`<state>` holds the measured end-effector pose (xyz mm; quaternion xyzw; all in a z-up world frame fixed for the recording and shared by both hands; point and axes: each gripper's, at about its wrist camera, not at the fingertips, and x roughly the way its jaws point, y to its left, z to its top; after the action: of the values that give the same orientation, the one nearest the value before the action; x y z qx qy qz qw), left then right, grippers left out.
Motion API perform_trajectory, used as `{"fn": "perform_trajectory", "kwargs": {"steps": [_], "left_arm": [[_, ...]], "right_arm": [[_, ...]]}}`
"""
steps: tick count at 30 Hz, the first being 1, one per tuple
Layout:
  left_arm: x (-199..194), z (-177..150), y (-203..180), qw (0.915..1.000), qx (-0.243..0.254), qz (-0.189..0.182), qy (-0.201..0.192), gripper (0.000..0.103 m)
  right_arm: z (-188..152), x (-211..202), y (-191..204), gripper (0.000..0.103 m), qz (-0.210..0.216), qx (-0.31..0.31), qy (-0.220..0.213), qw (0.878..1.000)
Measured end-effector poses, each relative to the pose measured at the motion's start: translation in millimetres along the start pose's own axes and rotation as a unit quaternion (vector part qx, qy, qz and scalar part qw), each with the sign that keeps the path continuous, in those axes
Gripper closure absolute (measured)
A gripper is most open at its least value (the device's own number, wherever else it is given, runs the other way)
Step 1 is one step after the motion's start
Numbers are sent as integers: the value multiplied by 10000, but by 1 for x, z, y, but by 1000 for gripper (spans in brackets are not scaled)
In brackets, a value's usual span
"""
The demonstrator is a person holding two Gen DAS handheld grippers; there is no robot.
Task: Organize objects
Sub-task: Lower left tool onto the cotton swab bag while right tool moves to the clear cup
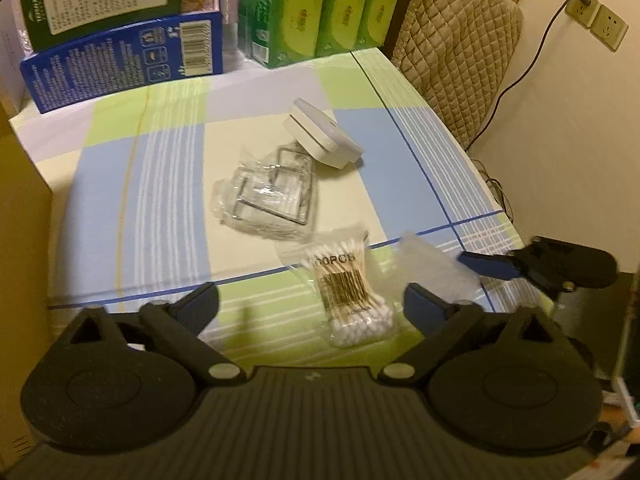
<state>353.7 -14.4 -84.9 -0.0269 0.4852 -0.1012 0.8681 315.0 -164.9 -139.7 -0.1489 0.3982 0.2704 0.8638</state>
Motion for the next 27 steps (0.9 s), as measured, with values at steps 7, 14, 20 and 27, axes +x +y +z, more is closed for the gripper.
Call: {"fn": "perform_trajectory", "kwargs": {"steps": [7, 14, 20, 27], "left_arm": [[30, 4, -10, 9999, 24, -93, 130, 23], [50, 2, -13, 9997, -73, -171, 158, 46], [48, -3, -14, 9999, 89, -103, 93, 74], [15, -42, -4, 9998, -71, -94, 135, 82]], "right_arm": [[-8, -12, -19, 47, -254, 420, 181, 9986], [-9, -15, -27, 47, -246, 797, 146, 9964], [-8, -14, -25, 47, -283, 810, 154, 9962], [-9, -23, -6, 48, -82, 868, 302, 9957]]}}
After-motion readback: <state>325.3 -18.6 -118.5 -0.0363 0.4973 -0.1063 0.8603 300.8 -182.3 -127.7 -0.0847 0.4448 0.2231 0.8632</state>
